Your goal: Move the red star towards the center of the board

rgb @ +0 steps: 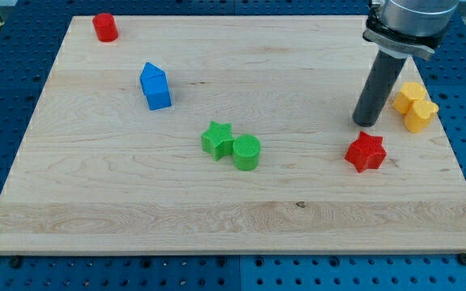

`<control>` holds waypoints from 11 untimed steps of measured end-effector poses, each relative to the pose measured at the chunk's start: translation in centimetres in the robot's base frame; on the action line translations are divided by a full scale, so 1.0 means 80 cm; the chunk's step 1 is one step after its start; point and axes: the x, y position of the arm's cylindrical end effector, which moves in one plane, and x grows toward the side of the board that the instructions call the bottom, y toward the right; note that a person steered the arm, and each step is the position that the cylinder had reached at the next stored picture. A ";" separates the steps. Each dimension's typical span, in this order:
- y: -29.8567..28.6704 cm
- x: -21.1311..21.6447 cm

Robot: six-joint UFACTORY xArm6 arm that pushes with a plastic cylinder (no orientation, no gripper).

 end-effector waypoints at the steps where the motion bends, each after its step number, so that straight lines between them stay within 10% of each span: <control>1: 0.003 0.018; 11: 0.002 0.081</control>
